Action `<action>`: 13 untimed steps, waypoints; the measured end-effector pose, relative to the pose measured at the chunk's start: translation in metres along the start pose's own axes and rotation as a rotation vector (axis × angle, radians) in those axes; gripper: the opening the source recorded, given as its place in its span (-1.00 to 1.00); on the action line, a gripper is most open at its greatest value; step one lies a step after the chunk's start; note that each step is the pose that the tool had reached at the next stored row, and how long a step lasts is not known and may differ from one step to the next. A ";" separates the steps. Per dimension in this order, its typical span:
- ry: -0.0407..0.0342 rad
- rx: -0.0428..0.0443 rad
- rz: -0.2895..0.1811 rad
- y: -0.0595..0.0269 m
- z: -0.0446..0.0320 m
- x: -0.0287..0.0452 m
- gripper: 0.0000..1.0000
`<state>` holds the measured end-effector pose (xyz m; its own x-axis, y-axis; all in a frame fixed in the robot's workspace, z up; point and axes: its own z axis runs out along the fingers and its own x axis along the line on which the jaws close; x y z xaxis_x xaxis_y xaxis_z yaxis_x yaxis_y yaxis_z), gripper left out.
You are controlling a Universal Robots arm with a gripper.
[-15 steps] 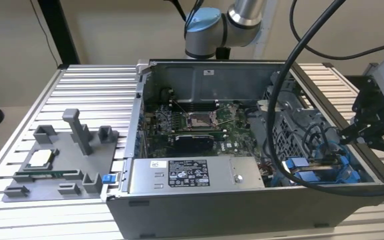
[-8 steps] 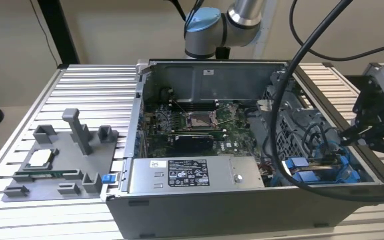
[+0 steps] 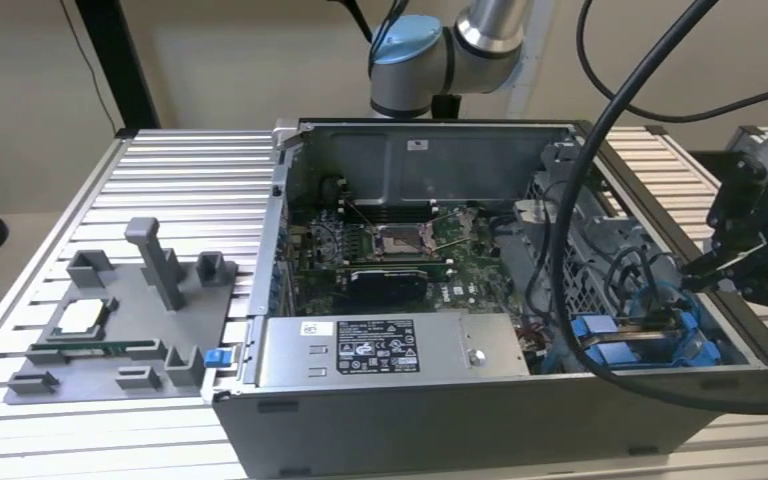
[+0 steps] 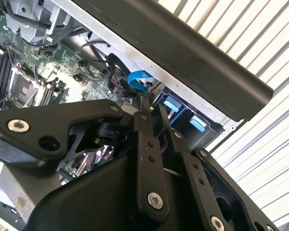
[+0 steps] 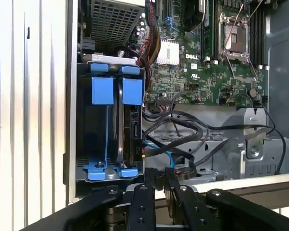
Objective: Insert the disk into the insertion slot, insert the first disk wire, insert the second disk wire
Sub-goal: 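Insert the second disk wire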
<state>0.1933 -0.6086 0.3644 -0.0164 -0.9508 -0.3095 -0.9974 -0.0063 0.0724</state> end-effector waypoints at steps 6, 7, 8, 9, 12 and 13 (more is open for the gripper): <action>0.0014 0.0089 -0.009 -0.0002 0.0016 0.0005 1.00; 0.0018 0.0124 -0.011 -0.0002 0.0023 0.0008 1.00; 0.0020 0.0160 -0.013 -0.0003 0.0029 0.0009 1.00; 0.0020 0.0171 -0.013 -0.0004 0.0034 0.0009 1.00; 0.0021 0.0178 -0.013 -0.0004 0.0046 0.0011 1.00; 0.0022 0.0179 -0.013 -0.0004 0.0050 0.0012 1.00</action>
<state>0.1934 -0.6081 0.3592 -0.0029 -0.9513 -0.3082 -0.9986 -0.0136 0.0513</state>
